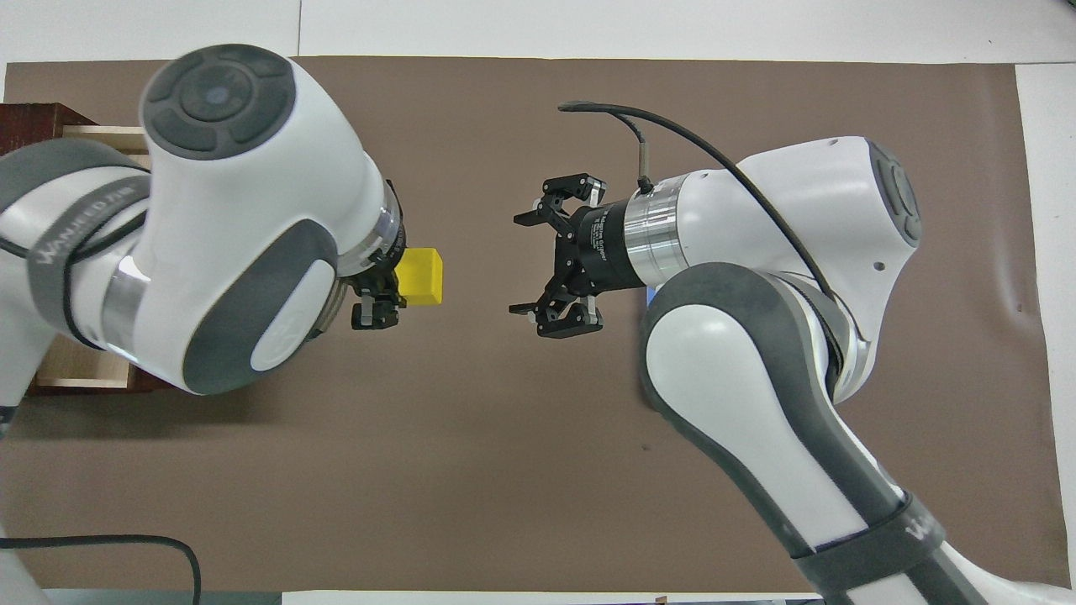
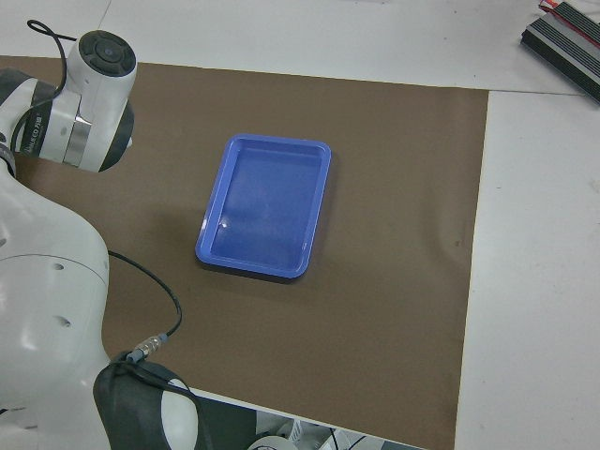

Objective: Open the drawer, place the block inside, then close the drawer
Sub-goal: 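Carry the block into the drawer while the right gripper withdraws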

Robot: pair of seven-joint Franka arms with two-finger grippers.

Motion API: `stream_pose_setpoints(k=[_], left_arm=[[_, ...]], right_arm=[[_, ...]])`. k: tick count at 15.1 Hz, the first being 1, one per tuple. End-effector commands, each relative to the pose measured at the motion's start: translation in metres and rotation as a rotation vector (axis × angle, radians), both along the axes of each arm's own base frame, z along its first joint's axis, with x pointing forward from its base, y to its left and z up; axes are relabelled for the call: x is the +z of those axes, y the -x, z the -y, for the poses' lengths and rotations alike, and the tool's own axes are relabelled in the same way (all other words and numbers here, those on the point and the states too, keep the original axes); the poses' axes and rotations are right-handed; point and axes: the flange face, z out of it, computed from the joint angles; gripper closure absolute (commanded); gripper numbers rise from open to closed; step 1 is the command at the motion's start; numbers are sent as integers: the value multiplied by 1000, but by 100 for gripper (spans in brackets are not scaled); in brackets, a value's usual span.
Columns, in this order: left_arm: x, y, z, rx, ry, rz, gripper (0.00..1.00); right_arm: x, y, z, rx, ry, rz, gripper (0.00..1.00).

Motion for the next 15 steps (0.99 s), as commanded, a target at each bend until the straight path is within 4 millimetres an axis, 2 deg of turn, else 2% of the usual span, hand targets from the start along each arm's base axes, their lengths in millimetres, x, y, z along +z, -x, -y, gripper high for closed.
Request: stream_pose_setpoints(k=[1,5,11,13,15], left_arm=[[32,-4,-54,-32,3,4,100],[39,-22,-134,-88,-18,-8,100],[34,-43,-250,-171,-56,6,100],[29,-47,-281,-195,-52,29,100],[15,-42,-310,-186,-61,70,100]], right_arm=[[27,-20,48,1,86,50,0],[57,-29,109,237,244,210,0],[83,-2,173,790,442,416,0],[88,5,194,971,493,456,0],[94,9,214,1132,543,499,0]])
